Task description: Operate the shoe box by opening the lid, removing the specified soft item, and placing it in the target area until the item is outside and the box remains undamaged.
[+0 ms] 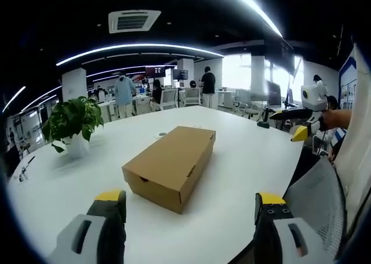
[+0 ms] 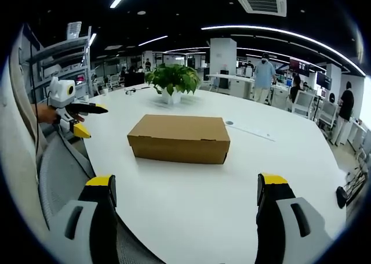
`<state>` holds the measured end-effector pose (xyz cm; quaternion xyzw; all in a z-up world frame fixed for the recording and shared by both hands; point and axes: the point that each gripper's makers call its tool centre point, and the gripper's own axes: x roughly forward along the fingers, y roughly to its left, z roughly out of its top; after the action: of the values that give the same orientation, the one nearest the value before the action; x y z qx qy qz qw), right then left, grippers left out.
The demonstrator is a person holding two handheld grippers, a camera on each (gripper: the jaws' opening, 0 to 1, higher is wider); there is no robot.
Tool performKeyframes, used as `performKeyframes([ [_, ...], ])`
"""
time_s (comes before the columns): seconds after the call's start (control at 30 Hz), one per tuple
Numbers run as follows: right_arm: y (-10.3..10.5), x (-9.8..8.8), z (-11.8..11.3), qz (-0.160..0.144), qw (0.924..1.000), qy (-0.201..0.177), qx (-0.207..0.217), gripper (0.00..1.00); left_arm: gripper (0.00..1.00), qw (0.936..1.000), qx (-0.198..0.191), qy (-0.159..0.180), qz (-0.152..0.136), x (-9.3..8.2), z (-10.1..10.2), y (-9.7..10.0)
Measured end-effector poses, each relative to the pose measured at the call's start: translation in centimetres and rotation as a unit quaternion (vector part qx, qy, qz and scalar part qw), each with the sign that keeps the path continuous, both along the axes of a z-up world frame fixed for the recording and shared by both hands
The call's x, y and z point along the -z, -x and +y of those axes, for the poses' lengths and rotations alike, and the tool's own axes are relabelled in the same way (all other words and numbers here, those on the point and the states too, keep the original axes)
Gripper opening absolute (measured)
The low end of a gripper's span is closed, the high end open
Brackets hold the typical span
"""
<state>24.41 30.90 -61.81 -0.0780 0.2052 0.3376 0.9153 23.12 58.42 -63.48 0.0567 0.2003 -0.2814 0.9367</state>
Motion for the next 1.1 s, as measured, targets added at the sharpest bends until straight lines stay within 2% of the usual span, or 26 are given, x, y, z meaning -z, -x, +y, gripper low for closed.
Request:
performKeyframes([
  [0.63,-0.6,0.3,-0.2,0.006,0.9999,0.004,-0.008,0.96,0.90,0.9999,-0.010,-0.009,0.006,0.0,-0.9,-0.2],
  [1.1,-1.8,0.4,-0.3,0.011,0.9996,-0.004,-0.027,0.96,0.85,0.9995,-0.019,-0.022,0.014,0.4,-0.7,-1.7],
])
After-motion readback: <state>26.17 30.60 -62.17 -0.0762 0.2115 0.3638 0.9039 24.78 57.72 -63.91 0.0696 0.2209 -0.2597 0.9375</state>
